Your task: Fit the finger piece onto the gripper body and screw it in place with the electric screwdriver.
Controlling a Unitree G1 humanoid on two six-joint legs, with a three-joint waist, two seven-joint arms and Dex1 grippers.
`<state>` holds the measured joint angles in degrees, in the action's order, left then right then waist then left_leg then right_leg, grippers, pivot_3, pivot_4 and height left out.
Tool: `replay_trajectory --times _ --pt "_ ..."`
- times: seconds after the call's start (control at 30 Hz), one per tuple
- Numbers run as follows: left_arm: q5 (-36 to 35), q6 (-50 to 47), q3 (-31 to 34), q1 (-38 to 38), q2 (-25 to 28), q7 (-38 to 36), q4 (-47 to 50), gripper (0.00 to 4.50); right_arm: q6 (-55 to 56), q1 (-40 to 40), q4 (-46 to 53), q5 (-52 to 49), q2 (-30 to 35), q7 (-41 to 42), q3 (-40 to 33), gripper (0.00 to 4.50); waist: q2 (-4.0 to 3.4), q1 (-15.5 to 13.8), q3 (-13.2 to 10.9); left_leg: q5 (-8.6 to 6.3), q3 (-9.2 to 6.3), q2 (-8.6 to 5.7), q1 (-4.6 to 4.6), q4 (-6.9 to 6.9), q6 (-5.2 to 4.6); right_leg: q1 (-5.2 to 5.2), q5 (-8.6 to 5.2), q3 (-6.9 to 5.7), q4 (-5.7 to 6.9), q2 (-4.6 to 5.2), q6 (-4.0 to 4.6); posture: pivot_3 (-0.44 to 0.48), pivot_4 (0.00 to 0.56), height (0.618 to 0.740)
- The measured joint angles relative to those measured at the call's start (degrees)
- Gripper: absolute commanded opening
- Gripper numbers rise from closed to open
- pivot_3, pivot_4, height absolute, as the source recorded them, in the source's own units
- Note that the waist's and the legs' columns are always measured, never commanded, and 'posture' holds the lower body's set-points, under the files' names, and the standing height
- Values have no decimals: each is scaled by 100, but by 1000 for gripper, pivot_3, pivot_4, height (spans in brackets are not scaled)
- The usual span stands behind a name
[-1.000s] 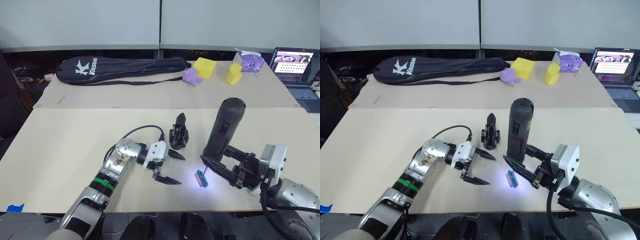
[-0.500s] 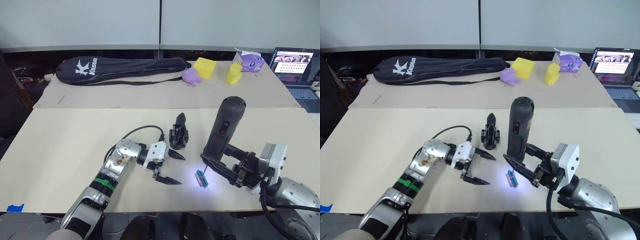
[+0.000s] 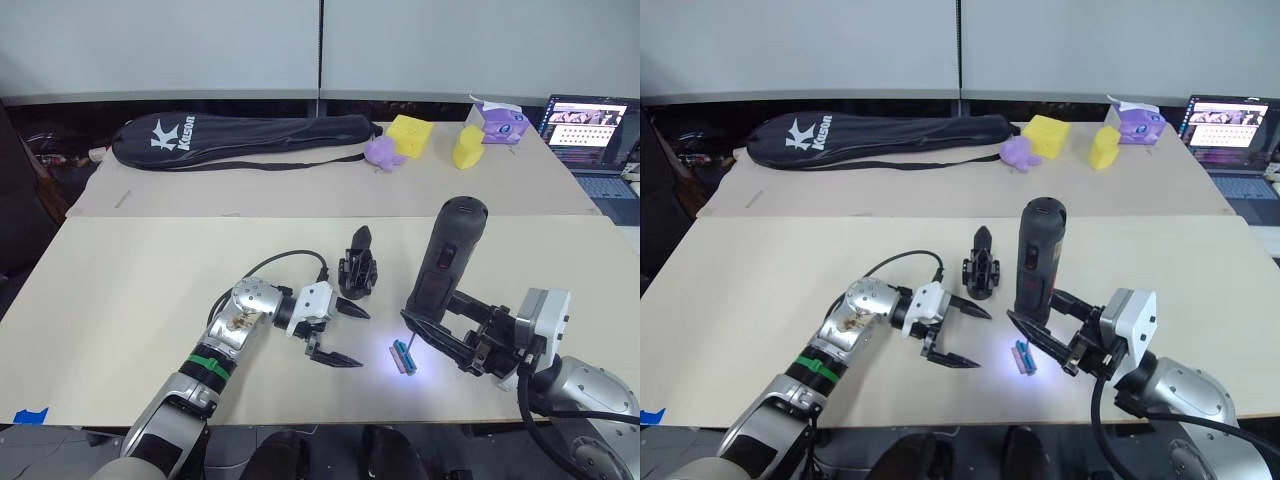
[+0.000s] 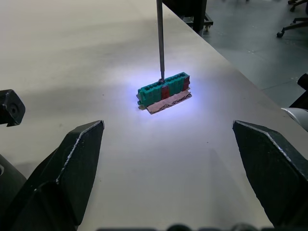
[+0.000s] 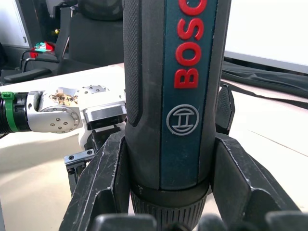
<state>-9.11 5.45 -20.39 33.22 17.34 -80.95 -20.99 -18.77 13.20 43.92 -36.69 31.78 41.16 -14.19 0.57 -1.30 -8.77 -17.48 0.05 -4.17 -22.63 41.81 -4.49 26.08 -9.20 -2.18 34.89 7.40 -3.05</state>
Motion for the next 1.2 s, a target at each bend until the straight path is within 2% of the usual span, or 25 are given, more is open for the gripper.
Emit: replay_trajectory --times 1.0,1.2 --pt "1 67 0 21 22 44 -9 4500 95 -70 -124 69 0 103 117 1911 0 1 0 0 0 0 1 0 0 -1 0 0 1 0 0 0 150 723" --pt "-25 -187 128 -95 227 190 194 4500 -18 -169 -7 -80 146 -74 80 1911 0 19 0 0 0 0 2 -1 1 1 0 1 1 0 0 0 150 723"
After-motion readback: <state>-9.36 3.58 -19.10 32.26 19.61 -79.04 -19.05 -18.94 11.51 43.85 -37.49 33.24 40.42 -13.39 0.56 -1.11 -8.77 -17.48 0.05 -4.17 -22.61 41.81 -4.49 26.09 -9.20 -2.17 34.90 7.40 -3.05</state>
